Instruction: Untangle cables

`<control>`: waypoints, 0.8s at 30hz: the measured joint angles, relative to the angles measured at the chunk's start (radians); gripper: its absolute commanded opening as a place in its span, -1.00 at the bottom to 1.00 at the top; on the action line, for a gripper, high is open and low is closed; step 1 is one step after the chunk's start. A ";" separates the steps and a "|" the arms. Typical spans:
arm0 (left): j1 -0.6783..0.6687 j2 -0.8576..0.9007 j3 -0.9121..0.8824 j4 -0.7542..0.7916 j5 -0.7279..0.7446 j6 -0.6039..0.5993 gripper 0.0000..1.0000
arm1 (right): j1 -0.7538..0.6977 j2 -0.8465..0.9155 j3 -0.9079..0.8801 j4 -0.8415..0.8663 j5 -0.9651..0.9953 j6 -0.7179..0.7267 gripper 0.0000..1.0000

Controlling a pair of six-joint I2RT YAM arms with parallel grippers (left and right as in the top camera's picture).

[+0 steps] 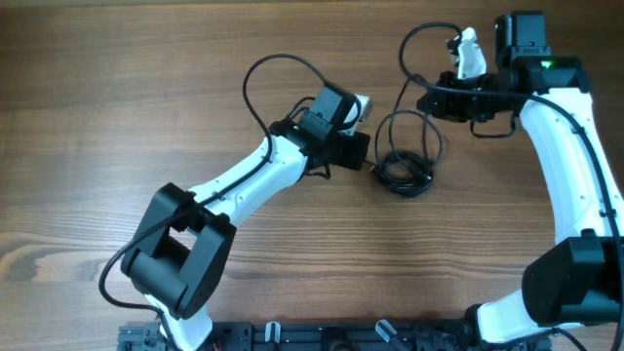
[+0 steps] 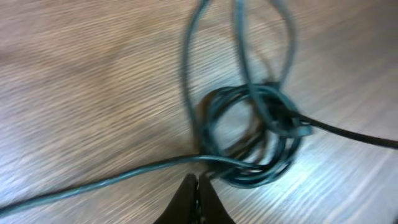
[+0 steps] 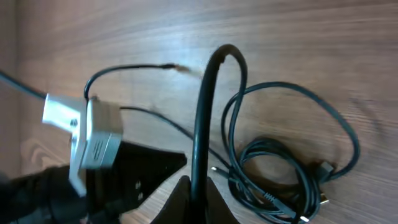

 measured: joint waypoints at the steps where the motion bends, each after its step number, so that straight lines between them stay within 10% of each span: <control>1: -0.005 0.000 0.000 0.007 0.013 0.011 -0.92 | -0.011 0.000 0.000 0.004 0.002 0.006 -0.85; 8: -0.029 0.000 0.000 0.002 0.092 0.063 -0.86 | -0.144 0.002 0.000 0.032 0.067 0.068 -0.78; 13: -0.051 0.000 0.000 0.000 0.148 0.098 -0.07 | -0.158 0.048 0.000 0.032 0.082 0.071 -0.83; 24: -0.175 0.098 0.000 0.010 -0.041 -0.488 0.18 | -0.158 0.078 -0.004 0.036 0.082 0.071 -0.87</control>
